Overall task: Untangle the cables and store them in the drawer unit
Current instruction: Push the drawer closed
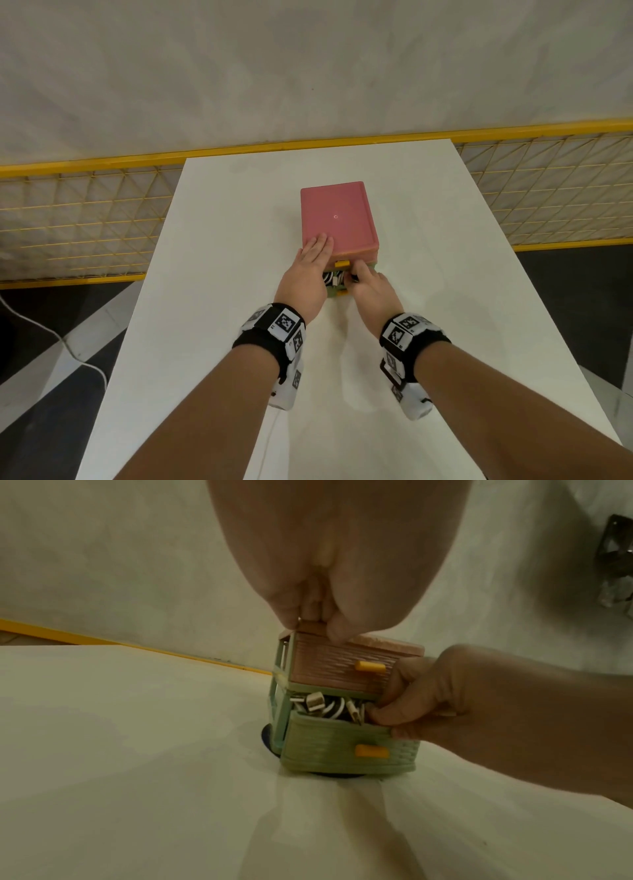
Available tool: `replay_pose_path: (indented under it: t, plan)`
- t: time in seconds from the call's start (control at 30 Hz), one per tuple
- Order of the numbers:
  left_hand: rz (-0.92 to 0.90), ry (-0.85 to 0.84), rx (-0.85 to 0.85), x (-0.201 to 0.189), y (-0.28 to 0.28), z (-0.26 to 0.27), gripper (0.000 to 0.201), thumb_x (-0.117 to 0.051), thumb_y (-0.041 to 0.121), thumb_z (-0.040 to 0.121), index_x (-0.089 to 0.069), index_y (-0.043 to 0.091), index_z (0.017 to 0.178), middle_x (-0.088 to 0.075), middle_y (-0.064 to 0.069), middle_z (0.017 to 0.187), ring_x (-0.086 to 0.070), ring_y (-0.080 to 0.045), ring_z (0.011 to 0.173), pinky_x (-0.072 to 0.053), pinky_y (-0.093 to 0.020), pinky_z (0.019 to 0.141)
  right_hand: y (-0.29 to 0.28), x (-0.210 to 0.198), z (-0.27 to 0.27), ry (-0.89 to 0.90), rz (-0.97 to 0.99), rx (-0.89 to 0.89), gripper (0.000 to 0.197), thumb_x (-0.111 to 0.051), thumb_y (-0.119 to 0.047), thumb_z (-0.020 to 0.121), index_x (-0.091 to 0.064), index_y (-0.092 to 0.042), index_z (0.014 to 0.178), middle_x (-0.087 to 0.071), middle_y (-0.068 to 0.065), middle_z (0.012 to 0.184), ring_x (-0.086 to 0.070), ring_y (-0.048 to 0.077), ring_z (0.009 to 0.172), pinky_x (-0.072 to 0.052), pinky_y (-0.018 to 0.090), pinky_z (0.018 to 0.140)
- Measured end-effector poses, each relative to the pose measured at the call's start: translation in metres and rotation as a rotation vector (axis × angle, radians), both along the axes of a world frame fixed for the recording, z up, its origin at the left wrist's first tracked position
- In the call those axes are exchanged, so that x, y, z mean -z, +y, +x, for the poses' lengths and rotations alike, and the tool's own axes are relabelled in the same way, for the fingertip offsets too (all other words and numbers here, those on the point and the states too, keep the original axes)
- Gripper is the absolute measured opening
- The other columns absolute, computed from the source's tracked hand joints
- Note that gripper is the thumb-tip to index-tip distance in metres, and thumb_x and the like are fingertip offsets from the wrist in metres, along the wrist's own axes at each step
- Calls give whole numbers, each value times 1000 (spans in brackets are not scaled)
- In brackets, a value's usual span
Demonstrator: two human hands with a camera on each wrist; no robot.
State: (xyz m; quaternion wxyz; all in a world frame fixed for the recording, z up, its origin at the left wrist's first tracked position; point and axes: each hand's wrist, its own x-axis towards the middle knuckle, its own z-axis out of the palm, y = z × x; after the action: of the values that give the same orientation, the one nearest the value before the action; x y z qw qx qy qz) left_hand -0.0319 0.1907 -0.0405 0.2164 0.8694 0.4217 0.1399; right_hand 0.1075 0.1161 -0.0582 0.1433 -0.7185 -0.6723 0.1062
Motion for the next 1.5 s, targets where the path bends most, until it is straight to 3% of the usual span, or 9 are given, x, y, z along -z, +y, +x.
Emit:
replay_pose_path:
  t: [0.2,0.37,0.5,0.67,1.0,1.1,1.2,1.4,1.5]
  plan:
    - [-59,67,64,-9,7,-6,76,-40,-12,90,-16,18,156,-9,2,164,-6,-12,151,0,-20,118,-9,-7,0,15,-65,-98,42,-43,6,89,-52,0,129,-50,17,132,-55,37,111,-46,40,92]
    - [-103,72,66,-16,10,-6,78,-39,-15,88,-17,18,155,-10,2,164,-7,-12,151,-1,-21,119,-12,1,-17,-205,-249,-247,59,-27,10,93,-4,7,147,0,26,156,-6,40,146,-4,39,119]
    - [-100,87,70,-19,11,-6,79,-37,-17,87,-18,18,155,-11,1,164,-8,-12,151,-2,-22,120,-7,-6,-10,-144,-325,-217,67,-32,11,90,-8,-5,151,-2,14,160,-9,27,147,-19,34,116]
    - [-151,128,136,-28,20,-10,83,-33,-22,83,-20,17,154,-13,-2,163,-10,-12,151,-1,-25,119,8,-23,-18,-191,-193,-227,43,-42,7,83,-56,-6,121,-61,11,120,-60,30,105,-52,39,83]
    - [-227,213,159,-42,22,-10,84,-30,-21,83,-16,18,155,-7,-2,164,-6,-11,151,4,-32,119,20,-1,-47,-434,-231,-323,51,-34,1,95,-21,7,144,-35,21,147,-48,35,125,-36,45,107]
    - [-248,222,155,-43,21,-8,79,-35,-17,87,-14,17,155,-6,-3,164,-5,-14,151,4,-35,120,30,-19,-46,-493,-220,-381,30,-51,2,88,-55,5,117,-65,16,108,-67,29,91,-51,35,71]
    - [-226,233,142,-43,18,-7,77,-37,-13,89,-14,18,156,-6,-1,164,-6,-14,151,2,-36,121,38,-27,-39,-612,-149,-453,19,-82,-10,46,-68,-17,54,-59,-1,46,-56,16,38,-43,19,37]
    - [-190,216,163,-39,22,-9,79,-35,-15,87,-17,20,156,-9,2,164,-8,-12,151,-1,-35,122,34,-9,-6,-401,118,-544,29,-79,3,49,-66,-18,65,-61,-4,61,-59,16,53,-48,24,41]
    - [-113,43,105,-28,25,-13,61,-50,-2,93,-37,17,150,-29,-1,159,-25,-16,148,-14,-32,121,22,6,4,-189,246,-484,28,-82,-4,61,-67,-16,80,-66,-3,84,-64,15,74,-47,21,67]
